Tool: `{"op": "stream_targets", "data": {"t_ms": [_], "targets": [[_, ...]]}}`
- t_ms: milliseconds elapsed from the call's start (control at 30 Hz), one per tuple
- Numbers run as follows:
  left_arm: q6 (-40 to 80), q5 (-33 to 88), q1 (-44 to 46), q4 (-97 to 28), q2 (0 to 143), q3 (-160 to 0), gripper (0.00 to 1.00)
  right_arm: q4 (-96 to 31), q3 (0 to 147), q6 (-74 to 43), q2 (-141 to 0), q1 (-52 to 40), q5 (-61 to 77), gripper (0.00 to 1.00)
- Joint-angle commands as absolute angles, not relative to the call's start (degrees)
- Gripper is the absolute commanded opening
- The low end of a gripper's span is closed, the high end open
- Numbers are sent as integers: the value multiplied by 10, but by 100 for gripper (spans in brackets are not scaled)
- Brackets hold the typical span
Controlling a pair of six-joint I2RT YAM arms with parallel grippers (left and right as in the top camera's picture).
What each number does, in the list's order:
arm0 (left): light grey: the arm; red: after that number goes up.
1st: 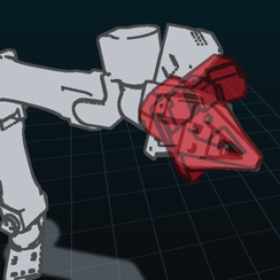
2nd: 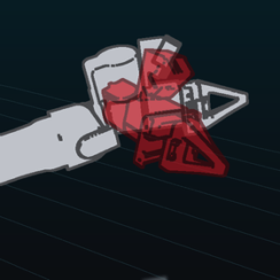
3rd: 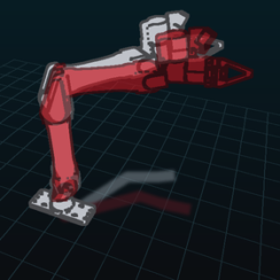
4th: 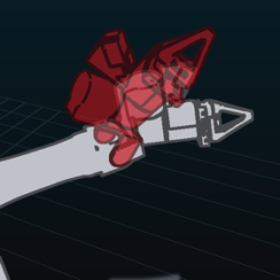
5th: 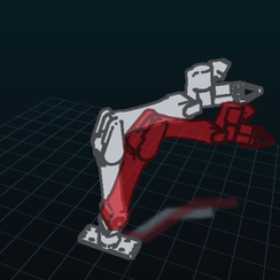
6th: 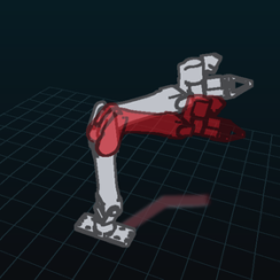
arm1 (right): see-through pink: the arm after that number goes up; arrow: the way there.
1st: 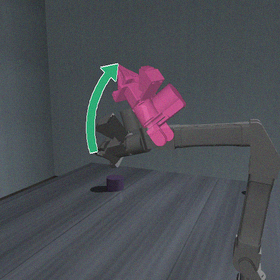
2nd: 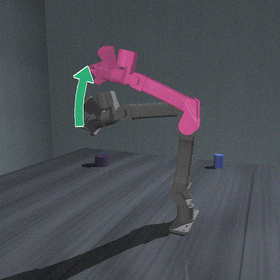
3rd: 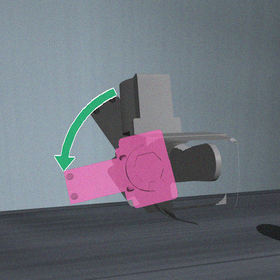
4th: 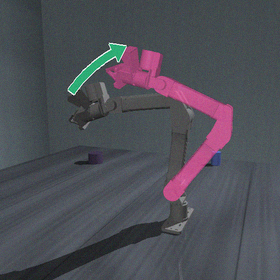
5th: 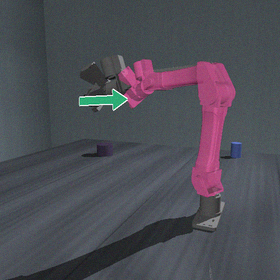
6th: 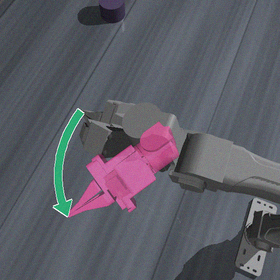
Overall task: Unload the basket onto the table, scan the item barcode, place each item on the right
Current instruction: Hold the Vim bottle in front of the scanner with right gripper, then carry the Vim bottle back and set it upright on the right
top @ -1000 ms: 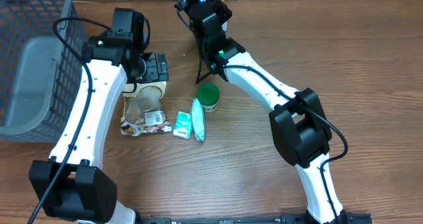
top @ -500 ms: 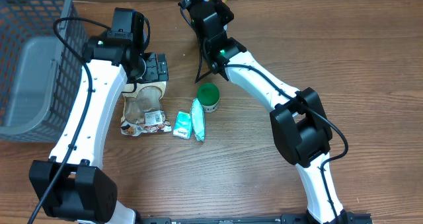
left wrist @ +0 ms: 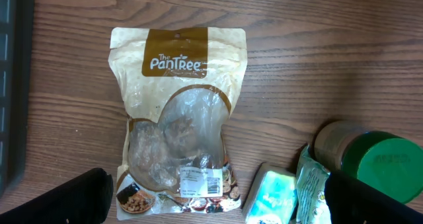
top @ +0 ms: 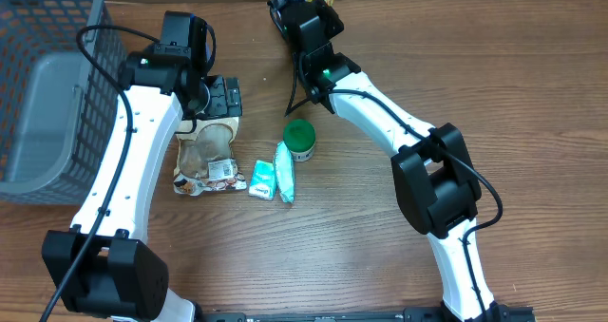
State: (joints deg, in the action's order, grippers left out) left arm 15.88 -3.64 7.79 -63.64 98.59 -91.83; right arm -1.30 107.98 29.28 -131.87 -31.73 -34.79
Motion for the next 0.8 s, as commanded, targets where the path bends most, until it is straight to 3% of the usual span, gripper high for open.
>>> {"op": "stream_targets", "data": {"t_ms": [0,267,567,767], "targets": [[148,-34,75,-636,987,-927,100,-6,1081,283,-1291,-315,-380,4],[148,-34,75,-636,987,-927,100,-117,1081,205,-1188,-312,-391,4],[148,-34,75,-636,987,-927,100,-452,1081,-61,-1088,-275,-371,3],[148,-34,75,-636,987,-927,100,-651,1080,-190,-1084,-216,-236,4]]}}
